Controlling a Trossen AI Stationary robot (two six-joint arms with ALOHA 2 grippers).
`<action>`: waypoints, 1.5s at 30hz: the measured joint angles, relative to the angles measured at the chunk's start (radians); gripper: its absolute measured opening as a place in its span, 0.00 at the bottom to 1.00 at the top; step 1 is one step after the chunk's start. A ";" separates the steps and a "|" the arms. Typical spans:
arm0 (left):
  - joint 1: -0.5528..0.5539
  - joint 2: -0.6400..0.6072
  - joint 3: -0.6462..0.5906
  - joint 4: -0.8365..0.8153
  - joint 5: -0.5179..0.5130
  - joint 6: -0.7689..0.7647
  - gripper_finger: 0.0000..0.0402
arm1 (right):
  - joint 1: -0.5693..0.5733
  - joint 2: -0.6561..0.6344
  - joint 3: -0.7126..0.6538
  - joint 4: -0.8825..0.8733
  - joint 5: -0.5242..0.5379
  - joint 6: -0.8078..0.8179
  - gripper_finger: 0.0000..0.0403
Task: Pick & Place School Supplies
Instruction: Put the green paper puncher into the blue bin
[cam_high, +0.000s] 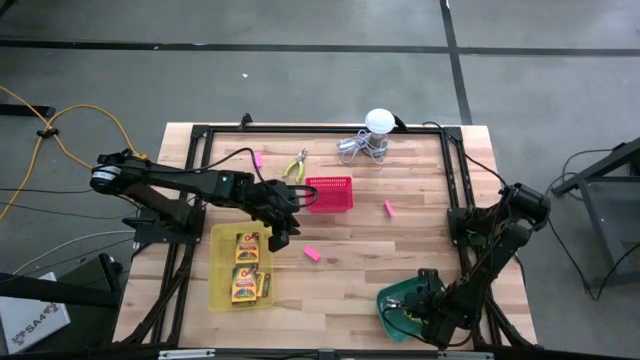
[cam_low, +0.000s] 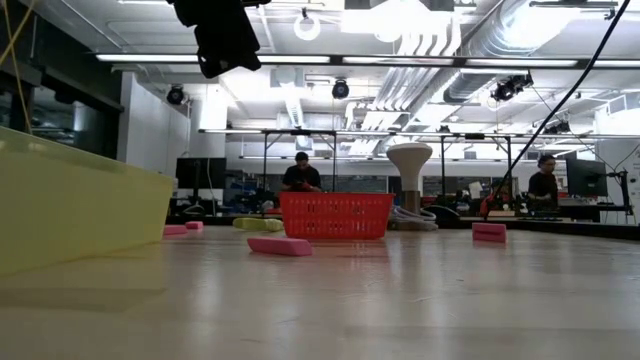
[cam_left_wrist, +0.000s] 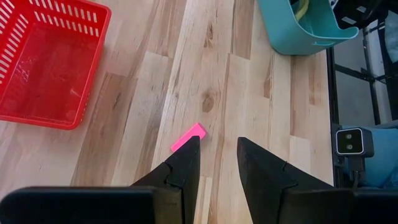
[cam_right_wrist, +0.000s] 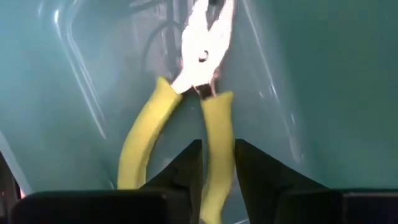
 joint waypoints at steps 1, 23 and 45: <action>0.000 0.000 0.000 0.000 0.000 0.000 0.26 | -0.002 0.000 0.000 0.000 0.000 0.000 0.21; 0.000 0.000 0.000 0.000 0.001 0.000 0.26 | -0.125 -0.243 0.001 -0.014 -0.120 -0.062 0.21; 0.004 0.000 0.000 0.007 -0.013 0.105 0.26 | -0.244 -0.365 0.001 0.025 0.106 -0.152 0.21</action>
